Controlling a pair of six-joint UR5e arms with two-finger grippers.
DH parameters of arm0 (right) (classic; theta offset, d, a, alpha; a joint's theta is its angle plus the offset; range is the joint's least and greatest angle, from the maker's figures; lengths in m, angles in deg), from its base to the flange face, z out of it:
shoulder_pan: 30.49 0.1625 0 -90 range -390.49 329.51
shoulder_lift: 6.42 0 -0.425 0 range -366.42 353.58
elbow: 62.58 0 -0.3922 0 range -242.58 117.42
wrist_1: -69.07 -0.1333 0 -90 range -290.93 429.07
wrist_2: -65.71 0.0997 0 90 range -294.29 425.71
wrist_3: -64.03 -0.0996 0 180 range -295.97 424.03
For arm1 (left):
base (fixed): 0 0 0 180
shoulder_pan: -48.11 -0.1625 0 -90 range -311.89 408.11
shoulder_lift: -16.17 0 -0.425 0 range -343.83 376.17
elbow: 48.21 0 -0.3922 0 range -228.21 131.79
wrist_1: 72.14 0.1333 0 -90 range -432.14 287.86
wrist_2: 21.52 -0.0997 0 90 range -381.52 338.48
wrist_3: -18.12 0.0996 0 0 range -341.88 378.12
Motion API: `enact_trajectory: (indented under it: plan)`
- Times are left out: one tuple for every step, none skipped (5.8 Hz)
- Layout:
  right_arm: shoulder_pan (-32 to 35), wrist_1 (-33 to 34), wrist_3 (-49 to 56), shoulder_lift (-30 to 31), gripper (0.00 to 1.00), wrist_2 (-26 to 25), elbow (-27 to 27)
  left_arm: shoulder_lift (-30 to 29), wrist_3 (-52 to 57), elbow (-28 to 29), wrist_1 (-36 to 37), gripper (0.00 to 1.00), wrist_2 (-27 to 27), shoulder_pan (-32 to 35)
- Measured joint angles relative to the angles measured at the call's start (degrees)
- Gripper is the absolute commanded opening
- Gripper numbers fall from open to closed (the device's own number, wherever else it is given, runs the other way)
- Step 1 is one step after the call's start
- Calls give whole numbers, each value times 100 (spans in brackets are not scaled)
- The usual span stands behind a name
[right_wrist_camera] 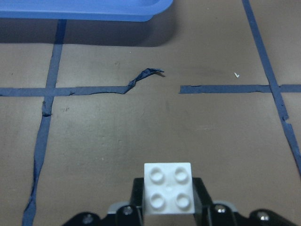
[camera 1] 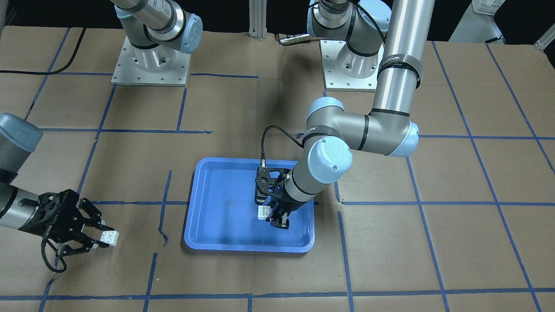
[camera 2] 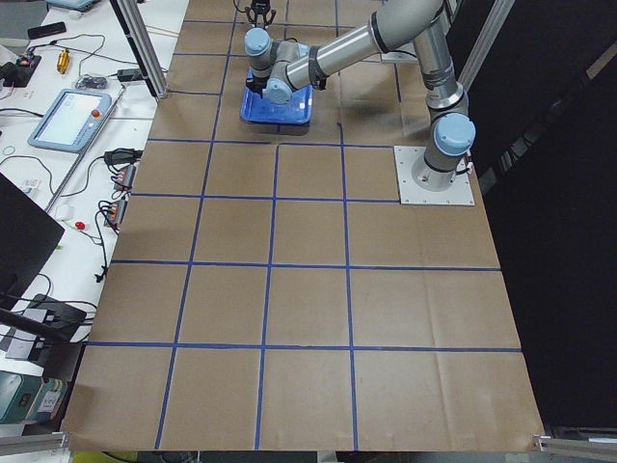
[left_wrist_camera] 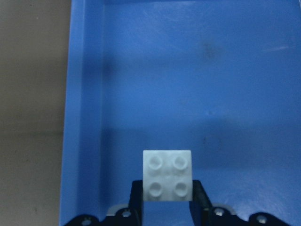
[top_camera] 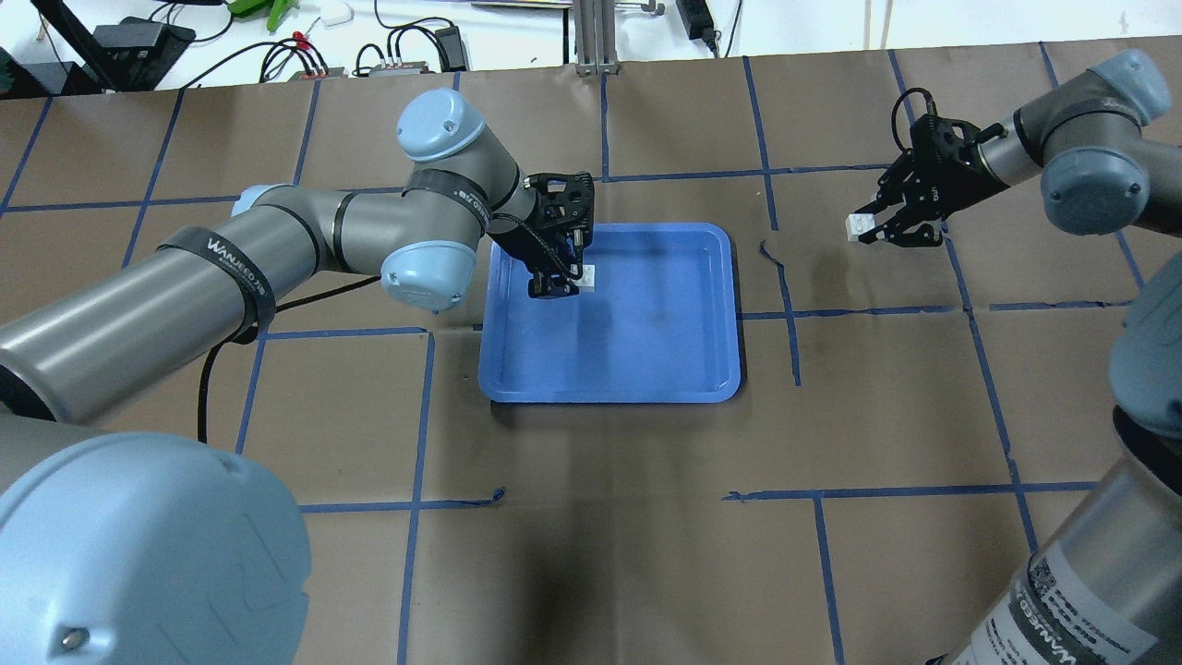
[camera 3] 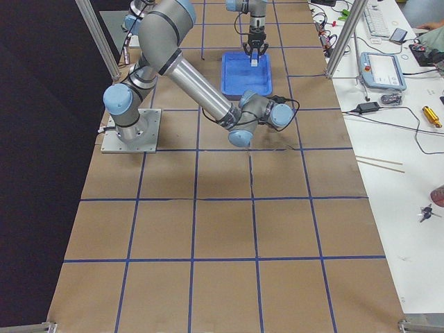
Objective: Assemble white blocks and place on blue tray
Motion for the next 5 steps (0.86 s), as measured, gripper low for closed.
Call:
enact_trajectory:
  plan:
    - [4, -439, -61, 345, 10, 8, 34, 37, -60, -187, 148, 0, -4, 57]
    - [20, -918, -82, 746, 11, 11, 15, 68, -79, -277, 198, 0, -10, 128]
    - [48, -1204, -64, 1068, 13, 17, -68, 112, -87, -326, 209, 0, -83, 244]
    - [68, -1301, -37, 1208, 14, 119, -215, 148, -92, -381, 212, 0, -172, 332]
    - [77, -1322, -9, 1259, 15, 277, -380, 162, -92, -439, 215, 1, -204, 354]
